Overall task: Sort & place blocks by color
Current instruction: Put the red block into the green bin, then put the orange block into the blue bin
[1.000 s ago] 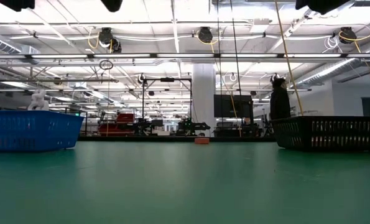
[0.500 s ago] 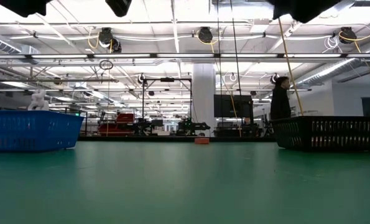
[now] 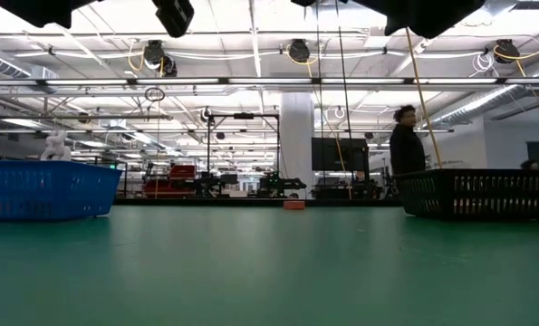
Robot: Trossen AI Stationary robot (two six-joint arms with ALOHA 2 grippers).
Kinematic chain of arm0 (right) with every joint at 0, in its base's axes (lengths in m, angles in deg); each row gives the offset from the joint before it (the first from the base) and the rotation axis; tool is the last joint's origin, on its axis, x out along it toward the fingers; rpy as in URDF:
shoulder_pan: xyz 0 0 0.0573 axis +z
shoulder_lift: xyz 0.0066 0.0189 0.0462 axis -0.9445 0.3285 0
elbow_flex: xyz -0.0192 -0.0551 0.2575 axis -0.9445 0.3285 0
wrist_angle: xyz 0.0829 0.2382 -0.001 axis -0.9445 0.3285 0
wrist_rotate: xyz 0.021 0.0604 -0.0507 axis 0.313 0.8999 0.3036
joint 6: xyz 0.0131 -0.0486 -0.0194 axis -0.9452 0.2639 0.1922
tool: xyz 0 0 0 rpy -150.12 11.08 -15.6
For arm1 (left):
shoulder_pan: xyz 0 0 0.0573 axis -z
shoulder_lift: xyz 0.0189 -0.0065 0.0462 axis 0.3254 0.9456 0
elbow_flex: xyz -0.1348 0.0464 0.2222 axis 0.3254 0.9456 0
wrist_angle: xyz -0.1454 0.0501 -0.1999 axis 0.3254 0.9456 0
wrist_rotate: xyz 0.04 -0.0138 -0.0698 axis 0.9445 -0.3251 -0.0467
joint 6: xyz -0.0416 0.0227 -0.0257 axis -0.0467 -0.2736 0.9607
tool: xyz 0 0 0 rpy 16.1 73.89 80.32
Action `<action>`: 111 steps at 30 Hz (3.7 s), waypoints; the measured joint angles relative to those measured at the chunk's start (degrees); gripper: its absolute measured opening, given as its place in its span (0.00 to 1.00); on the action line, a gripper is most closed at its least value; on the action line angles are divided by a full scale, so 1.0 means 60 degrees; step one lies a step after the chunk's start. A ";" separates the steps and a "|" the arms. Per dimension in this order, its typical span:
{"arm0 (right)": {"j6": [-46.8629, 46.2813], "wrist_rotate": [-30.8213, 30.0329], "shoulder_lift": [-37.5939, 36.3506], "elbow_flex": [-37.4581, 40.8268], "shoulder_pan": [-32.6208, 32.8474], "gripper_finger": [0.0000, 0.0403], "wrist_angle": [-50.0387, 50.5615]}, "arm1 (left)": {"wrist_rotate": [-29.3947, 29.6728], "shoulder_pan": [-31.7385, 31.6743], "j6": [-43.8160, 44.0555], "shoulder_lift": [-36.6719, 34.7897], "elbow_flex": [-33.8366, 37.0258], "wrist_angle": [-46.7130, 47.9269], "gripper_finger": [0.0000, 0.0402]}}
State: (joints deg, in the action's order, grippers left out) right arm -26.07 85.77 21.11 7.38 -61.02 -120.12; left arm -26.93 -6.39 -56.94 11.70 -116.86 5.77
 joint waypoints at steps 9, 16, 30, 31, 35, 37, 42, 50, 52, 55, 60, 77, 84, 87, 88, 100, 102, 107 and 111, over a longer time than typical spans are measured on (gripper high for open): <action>0.0254 -0.0023 0.0004 0.0000 0.0004 0.23 0.0193 | 0.0009 0.0047 -0.0426 0.0003 0.0000 0.0553 0.27; 0.0219 -0.0046 -0.0014 -0.0018 0.0004 0.23 0.0369 | -0.0114 -0.0148 -0.0535 0.0007 0.0015 0.0552 0.17; -0.1061 -0.1501 -0.0054 -0.0015 0.0111 0.29 0.1696 | -0.0125 -0.0302 0.0151 0.0004 0.0029 0.1067 0.16; -0.1404 -0.1848 -0.0061 -0.0016 0.0140 0.30 0.1860 | -0.0083 -0.0305 0.0187 0.0006 0.0029 0.1141 0.16; -0.2323 -0.3000 -0.0105 0.0040 0.0279 0.37 0.2584 | -0.0078 -0.0314 0.0342 -0.0011 -0.0030 0.1098 0.15; -0.2563 -0.3342 -0.0237 0.0040 0.0375 0.40 0.3065 | -0.0158 -0.0331 0.0372 -0.0032 -0.0033 0.1103 0.15; -0.3836 -0.4500 -0.0861 0.0007 0.0610 0.46 0.4481 | -0.0120 -0.0350 0.0487 -0.0057 -0.0022 0.1277 0.15; -0.6876 -0.6040 -0.2221 0.0003 0.0694 0.47 0.7681 | -0.0176 -0.0418 0.0874 -0.0368 -0.0015 0.2686 0.15; -0.7945 -0.6471 -0.2427 0.0010 0.0593 0.47 0.8419 | -0.0235 -0.0377 0.1250 -0.0645 -0.0011 0.3719 0.15; -0.9317 -0.6822 -0.2606 0.0007 0.0416 0.47 0.8951 | -0.0231 -0.0126 0.2069 -0.1164 -0.0010 0.5285 0.15; -1.0338 -0.6776 -0.2573 0.0015 0.0169 0.47 0.9509 | -0.0323 0.0900 0.3911 -0.2033 -0.0007 0.7739 0.18; -1.1256 -0.6763 -0.2583 0.0596 -0.1691 0.47 0.9262 | -0.0757 0.5178 0.6552 -0.2260 0.0000 0.9876 0.20; -1.2303 -0.6754 -0.2579 0.1732 -0.2300 0.46 0.8379 | -0.0763 0.5546 0.7765 -0.1431 0.0000 0.9884 0.16; -1.2156 -0.6730 -0.2583 0.2177 -0.2324 0.46 0.7161 | -0.0809 0.5544 0.7947 -0.1053 0.0000 0.9882 0.20; -1.2045 -0.6730 -0.2583 0.2309 -0.2324 0.46 0.6792 | -0.0818 0.5544 0.7994 -0.0946 0.0000 0.9887 0.22; -1.1961 -0.6726 -0.2583 0.2488 -0.2329 0.46 0.6136 | -0.0832 0.5523 0.7721 -0.0734 0.0000 0.9334 0.44; -1.1969 -0.6722 -0.2583 0.2488 -0.2384 0.46 0.6056 | -0.0831 0.5522 0.6923 -0.0808 0.0000 0.8819 0.46; -1.2854 -0.6719 -0.2563 0.2488 -0.2726 0.46 0.6038 | -0.0810 0.5114 0.5190 -0.1099 -0.0006 0.8148 0.50; -1.3228 -0.6700 -0.2462 0.2491 -0.3037 0.46 0.6030 | -0.0458 0.4479 0.4233 -0.1337 -0.0004 0.8165 0.51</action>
State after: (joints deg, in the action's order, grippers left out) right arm -105.43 45.57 6.33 22.32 -79.24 -83.94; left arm -29.68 20.48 -31.54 3.67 -116.88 54.76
